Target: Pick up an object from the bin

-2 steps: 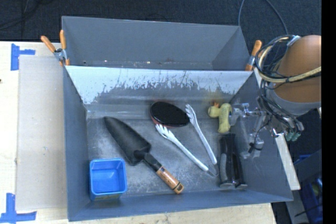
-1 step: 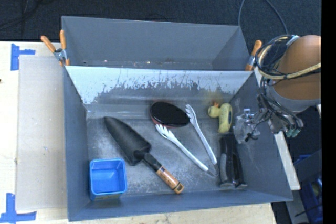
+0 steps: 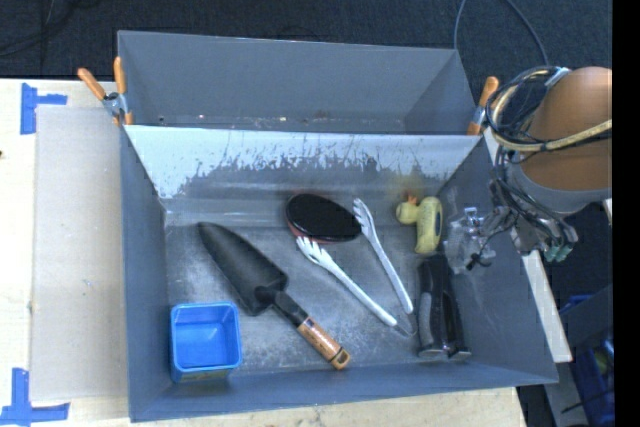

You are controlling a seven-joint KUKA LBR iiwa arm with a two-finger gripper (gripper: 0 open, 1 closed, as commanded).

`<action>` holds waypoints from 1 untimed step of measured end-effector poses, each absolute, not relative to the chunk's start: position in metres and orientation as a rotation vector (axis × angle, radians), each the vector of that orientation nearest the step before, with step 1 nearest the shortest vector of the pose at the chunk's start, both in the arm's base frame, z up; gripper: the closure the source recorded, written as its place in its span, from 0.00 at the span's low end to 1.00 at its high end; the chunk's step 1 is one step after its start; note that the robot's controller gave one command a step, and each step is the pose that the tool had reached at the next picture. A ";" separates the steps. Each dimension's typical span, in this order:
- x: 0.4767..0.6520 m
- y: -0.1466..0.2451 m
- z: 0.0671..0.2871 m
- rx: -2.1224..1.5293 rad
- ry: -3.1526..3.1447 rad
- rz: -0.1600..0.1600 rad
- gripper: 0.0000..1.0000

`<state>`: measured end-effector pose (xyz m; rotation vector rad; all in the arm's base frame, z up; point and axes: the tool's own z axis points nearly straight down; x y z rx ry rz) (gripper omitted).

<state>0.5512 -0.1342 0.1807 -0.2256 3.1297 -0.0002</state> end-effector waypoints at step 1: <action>0.471 -0.084 0.148 -0.370 3.124 0.006 0.00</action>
Offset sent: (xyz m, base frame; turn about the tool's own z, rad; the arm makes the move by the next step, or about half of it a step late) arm 0.0000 0.0000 0.0000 0.0000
